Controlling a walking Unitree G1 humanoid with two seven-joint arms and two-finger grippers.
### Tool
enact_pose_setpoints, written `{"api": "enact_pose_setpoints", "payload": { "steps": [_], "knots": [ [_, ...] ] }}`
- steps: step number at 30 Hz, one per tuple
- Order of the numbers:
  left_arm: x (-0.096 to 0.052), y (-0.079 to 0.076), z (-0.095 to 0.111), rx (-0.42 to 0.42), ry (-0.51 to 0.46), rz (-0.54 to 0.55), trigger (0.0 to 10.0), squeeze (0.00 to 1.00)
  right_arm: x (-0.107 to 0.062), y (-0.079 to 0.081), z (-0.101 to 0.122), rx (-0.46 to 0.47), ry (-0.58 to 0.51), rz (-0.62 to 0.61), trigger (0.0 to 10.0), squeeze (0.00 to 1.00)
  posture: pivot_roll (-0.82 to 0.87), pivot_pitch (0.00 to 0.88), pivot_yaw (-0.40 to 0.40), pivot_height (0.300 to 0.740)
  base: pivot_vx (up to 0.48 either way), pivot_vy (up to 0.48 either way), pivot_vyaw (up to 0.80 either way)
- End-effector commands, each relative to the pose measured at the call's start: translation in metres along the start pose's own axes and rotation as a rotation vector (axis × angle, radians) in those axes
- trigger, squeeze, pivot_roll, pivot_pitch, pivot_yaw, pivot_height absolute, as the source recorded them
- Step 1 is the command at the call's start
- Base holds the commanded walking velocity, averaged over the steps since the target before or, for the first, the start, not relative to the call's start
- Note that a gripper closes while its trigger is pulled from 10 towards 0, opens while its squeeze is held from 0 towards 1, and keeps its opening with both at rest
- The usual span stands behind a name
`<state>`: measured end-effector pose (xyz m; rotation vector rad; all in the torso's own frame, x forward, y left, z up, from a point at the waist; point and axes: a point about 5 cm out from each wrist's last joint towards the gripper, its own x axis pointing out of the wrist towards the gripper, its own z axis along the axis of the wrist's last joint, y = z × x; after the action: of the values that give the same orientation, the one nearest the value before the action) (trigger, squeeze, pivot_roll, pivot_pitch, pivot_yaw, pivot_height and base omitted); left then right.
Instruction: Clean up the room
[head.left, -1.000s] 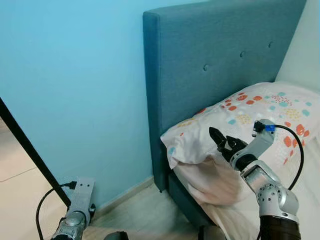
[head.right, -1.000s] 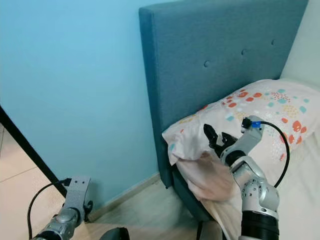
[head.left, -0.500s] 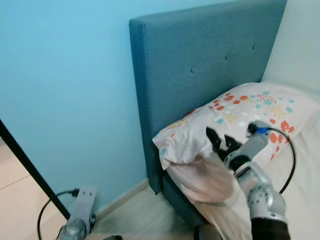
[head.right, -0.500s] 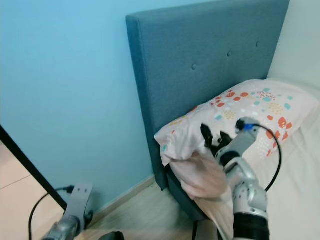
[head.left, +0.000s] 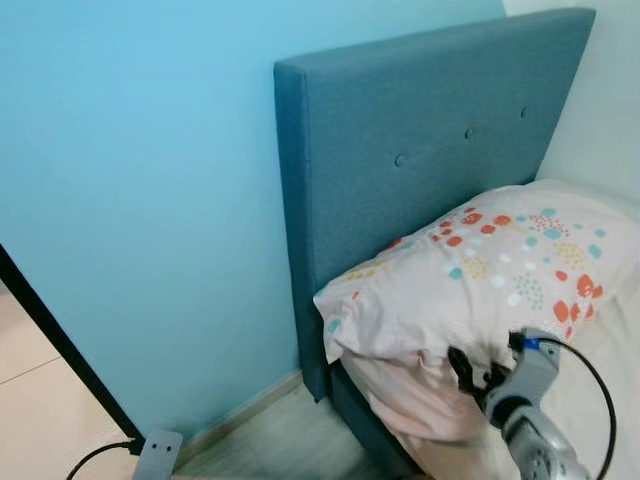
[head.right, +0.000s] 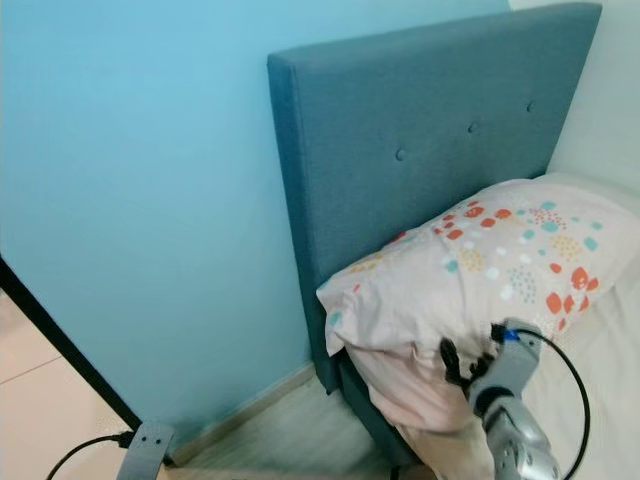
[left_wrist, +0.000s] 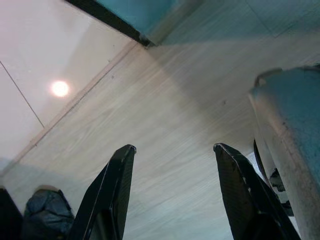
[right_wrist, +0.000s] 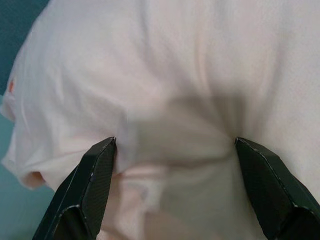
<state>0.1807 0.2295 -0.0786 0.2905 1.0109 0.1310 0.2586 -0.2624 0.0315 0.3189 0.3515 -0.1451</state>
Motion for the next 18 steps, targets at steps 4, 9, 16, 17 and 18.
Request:
{"api": "enact_pose_setpoints", "payload": {
  "steps": [4,9,16,17,18],
  "knots": [
    [0.0007,-0.0028,0.0058,0.003,-0.003,-0.010,10.0,0.00,-0.0021,0.0002,-0.0038,0.019,-0.031,0.025,10.0,0.00,-0.03,0.000,0.031,0.641,-0.120,0.000,0.00],
    [0.0010,-0.0049,0.0120,0.022,-0.028,-0.019,10.0,0.00,-0.0032,0.0007,0.0031,0.017,-0.086,0.064,10.0,0.00,-0.03,0.000,0.032,0.660,-0.191,0.000,0.00],
    [0.0007,-0.0062,0.0097,0.028,-0.023,-0.021,10.0,0.00,-0.0059,-0.0053,-0.0006,0.016,-0.092,0.054,10.0,0.00,-0.04,0.000,0.030,0.683,0.000,0.000,0.00],
    [0.0007,-0.0062,0.0097,0.028,-0.023,-0.021,10.0,0.00,-0.0059,-0.0053,-0.0006,0.016,-0.092,0.054,10.0,0.00,-0.04,0.000,0.030,0.683,0.000,0.000,0.00],
    [0.0006,-0.0066,0.0086,0.029,-0.021,-0.021,10.0,0.00,-0.0063,-0.0064,-0.0020,0.015,-0.091,0.051,10.0,0.00,-0.04,0.000,0.030,0.688,0.000,0.000,0.00]
  ]
}}
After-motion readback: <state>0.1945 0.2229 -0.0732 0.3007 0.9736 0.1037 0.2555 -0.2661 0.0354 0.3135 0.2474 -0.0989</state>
